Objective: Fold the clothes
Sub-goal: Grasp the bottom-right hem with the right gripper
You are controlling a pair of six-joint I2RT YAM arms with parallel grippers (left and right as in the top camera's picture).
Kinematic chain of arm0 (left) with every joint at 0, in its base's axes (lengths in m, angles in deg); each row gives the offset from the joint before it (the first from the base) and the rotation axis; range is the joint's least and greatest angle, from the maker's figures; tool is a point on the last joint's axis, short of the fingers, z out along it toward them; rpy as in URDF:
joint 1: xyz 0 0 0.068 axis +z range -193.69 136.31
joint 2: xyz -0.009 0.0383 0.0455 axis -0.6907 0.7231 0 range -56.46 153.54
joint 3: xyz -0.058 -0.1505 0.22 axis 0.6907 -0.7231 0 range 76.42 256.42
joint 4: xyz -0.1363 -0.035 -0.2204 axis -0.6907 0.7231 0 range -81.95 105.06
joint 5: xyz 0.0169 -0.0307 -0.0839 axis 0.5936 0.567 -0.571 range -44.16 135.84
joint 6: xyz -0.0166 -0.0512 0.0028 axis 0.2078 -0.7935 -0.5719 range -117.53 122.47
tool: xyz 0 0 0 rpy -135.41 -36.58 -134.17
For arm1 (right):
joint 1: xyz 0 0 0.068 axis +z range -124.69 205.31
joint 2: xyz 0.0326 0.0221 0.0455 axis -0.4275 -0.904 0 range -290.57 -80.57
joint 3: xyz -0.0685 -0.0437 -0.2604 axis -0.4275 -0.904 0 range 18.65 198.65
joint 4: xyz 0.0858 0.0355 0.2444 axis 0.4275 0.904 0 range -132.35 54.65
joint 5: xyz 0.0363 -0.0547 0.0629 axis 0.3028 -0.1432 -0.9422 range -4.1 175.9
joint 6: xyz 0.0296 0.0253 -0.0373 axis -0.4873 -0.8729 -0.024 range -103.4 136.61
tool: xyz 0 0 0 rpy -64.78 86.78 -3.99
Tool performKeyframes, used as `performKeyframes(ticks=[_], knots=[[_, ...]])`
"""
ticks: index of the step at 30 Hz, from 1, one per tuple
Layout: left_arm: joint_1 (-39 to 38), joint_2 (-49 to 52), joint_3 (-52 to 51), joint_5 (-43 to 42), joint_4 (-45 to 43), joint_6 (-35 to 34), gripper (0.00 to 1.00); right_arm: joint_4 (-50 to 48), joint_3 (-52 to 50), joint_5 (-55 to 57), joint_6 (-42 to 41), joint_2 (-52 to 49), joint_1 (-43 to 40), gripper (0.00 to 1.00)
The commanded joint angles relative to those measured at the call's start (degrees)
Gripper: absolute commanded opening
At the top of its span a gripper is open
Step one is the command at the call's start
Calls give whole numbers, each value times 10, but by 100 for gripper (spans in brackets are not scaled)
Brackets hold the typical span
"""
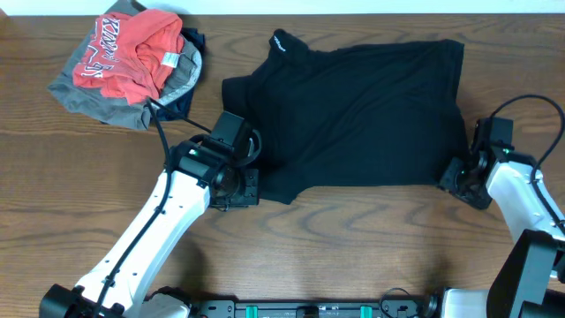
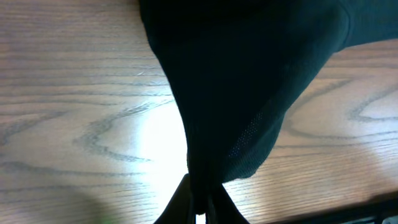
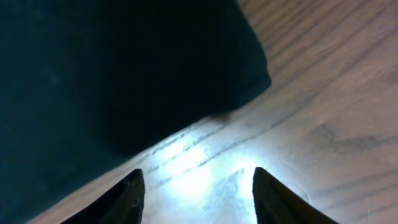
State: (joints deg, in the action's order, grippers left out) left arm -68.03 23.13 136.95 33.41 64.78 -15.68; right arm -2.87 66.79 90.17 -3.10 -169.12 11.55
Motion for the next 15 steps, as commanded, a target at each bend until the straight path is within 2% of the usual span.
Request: performKeyframes(ticks=[1, 7, 15], knots=[[4, -7, 10, 12, 5, 1, 6, -30, -21, 4, -17, 0, -16, 51], [4, -7, 10, 16, 12, 1, 6, -89, -50, 5, -22, 0, -17, 47], [4, -7, 10, 29, 13, -1, 6, -157, -71, 21, -37, -13, -17, 46]])
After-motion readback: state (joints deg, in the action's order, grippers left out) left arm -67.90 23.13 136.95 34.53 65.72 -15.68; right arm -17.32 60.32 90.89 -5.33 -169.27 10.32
